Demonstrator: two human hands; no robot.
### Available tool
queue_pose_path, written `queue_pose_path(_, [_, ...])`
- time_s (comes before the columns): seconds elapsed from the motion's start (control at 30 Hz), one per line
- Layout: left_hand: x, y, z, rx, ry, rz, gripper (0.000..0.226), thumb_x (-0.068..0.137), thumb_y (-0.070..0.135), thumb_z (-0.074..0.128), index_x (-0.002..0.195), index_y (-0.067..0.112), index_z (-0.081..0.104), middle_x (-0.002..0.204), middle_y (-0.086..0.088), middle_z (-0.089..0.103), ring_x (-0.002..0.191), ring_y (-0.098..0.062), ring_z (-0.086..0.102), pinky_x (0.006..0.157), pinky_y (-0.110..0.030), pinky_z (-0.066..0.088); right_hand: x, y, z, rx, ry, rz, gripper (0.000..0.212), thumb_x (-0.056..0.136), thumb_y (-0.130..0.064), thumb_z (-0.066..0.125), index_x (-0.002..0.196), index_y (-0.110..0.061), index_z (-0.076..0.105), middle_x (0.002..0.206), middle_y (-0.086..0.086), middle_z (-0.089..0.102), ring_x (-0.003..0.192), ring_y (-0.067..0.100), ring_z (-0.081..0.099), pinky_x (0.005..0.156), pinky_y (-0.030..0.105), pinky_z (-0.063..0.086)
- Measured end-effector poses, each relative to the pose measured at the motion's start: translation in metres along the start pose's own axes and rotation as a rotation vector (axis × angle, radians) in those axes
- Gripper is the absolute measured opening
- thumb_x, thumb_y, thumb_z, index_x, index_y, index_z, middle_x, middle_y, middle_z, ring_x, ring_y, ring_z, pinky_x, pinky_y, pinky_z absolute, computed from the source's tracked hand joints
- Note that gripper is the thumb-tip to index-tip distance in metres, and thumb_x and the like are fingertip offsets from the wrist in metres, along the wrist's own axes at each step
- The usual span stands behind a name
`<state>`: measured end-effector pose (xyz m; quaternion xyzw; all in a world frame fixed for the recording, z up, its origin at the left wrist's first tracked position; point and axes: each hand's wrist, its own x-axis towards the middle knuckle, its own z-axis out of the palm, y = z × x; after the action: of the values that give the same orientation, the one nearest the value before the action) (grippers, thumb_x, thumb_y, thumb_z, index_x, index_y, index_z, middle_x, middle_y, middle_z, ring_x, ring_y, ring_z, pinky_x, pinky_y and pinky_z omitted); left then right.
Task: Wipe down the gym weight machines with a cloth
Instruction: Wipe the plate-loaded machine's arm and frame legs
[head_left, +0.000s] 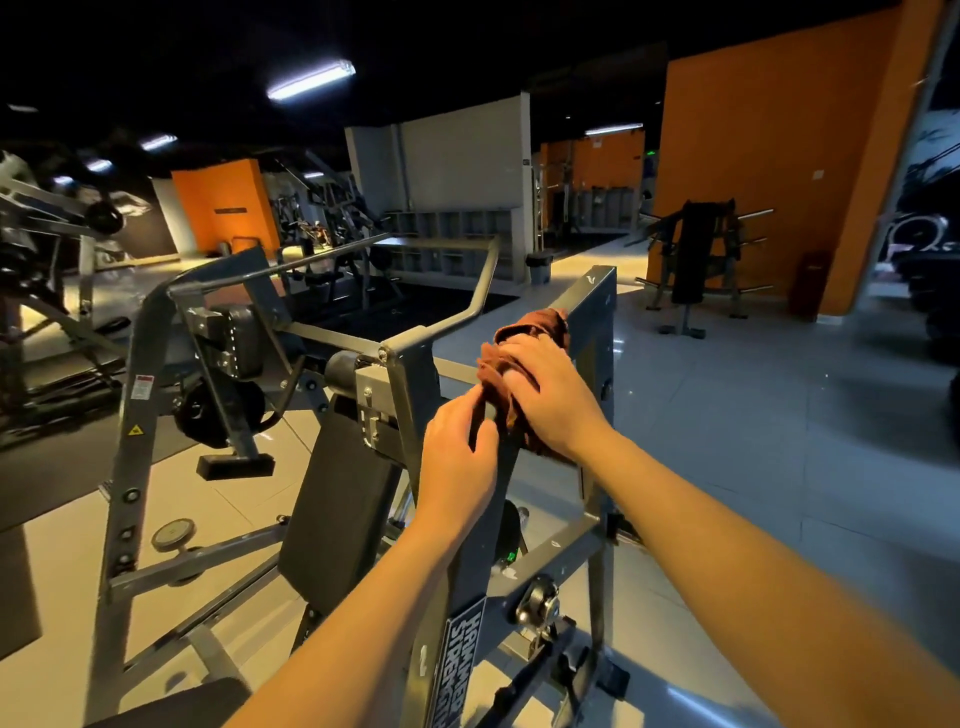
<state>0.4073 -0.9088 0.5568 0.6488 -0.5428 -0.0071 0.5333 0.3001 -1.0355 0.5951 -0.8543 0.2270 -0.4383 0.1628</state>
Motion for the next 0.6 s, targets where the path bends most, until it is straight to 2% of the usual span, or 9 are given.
queue_pose_path(0.1, [0.017,0.011,0.009,0.068,0.019,-0.023,0.036,0.105,0.025,0.048,0.141,0.024,0.054,0.135,0.005,0.058,0.118,-0.004,0.047,0.098,-0.020,0.035,0.036,0.029,-0.025,0.140,0.107,0.237,0.028,0.103,-0.028,0.044,0.124,-0.028,0.063,0.123,-0.005,0.062,0.115,0.015,0.055,0.107,0.049,0.046])
queue_pose_path(0.17, [0.025,0.021,0.015,0.097,0.085,-0.050,0.036,0.105,0.023,0.050,0.140,0.021,0.057,0.131,0.005,0.060,0.111,-0.001,0.046,0.093,-0.015,0.035,0.041,0.037,-0.027,0.125,0.106,0.261,0.028,0.102,-0.027,0.044,0.121,-0.024,0.065,0.120,-0.002,0.064,0.111,0.015,0.056,0.104,0.045,0.049])
queue_pose_path(0.27, [0.044,0.042,0.030,0.099,0.201,-0.052,0.029,0.103,0.016,0.050,0.125,0.020,0.068,0.112,0.012,0.063,0.097,0.006,0.050,0.093,-0.019,0.038,0.028,0.029,-0.021,0.098,0.024,0.025,0.025,0.098,-0.027,0.043,0.111,-0.025,0.064,0.112,-0.005,0.064,0.107,0.015,0.054,0.103,0.044,0.045])
queue_pose_path(0.33, [0.059,0.056,0.040,0.093,0.250,-0.046,0.025,0.100,0.011,0.050,0.108,0.021,0.071,0.097,0.016,0.062,0.084,0.007,0.053,0.082,-0.018,0.040,0.025,0.036,-0.023,0.099,-0.072,-0.139,0.026,0.097,-0.031,0.044,0.114,-0.029,0.063,0.116,-0.010,0.063,0.113,0.013,0.053,0.108,0.048,0.039])
queue_pose_path(0.37, [0.066,0.059,0.046,0.113,0.254,-0.041,0.025,0.099,0.011,0.049,0.104,0.022,0.071,0.094,0.016,0.063,0.084,0.005,0.054,0.079,-0.016,0.041,0.031,0.045,-0.029,0.069,-0.095,-0.179,0.028,0.097,-0.033,0.044,0.117,-0.032,0.062,0.119,-0.013,0.063,0.117,0.012,0.052,0.111,0.049,0.036])
queue_pose_path(0.43, [0.071,0.054,0.055,0.201,0.236,-0.003,0.026,0.100,0.020,0.046,0.108,0.025,0.070,0.099,0.013,0.067,0.095,0.000,0.058,0.088,-0.019,0.046,0.053,0.069,-0.039,0.037,-0.098,-0.122,0.032,0.097,-0.040,0.040,0.119,-0.036,0.063,0.122,-0.015,0.063,0.122,0.014,0.050,0.111,0.051,0.036])
queue_pose_path(0.5, [0.067,0.042,0.060,0.329,0.225,0.011,0.035,0.101,0.033,0.042,0.123,0.027,0.069,0.118,0.010,0.069,0.114,-0.008,0.058,0.102,-0.032,0.047,0.076,0.091,-0.053,0.062,-0.073,0.049,0.037,0.097,-0.041,0.037,0.120,-0.035,0.064,0.124,-0.009,0.064,0.122,0.021,0.050,0.109,0.054,0.039])
queue_pose_path(0.6, [0.062,0.033,0.061,0.398,0.255,0.028,0.038,0.104,0.035,0.042,0.132,0.026,0.065,0.131,0.011,0.065,0.125,-0.009,0.054,0.107,-0.029,0.040,0.086,0.097,-0.055,0.052,-0.019,0.163,0.035,0.097,-0.034,0.036,0.115,-0.028,0.065,0.120,-0.001,0.065,0.118,0.025,0.053,0.112,0.052,0.038])
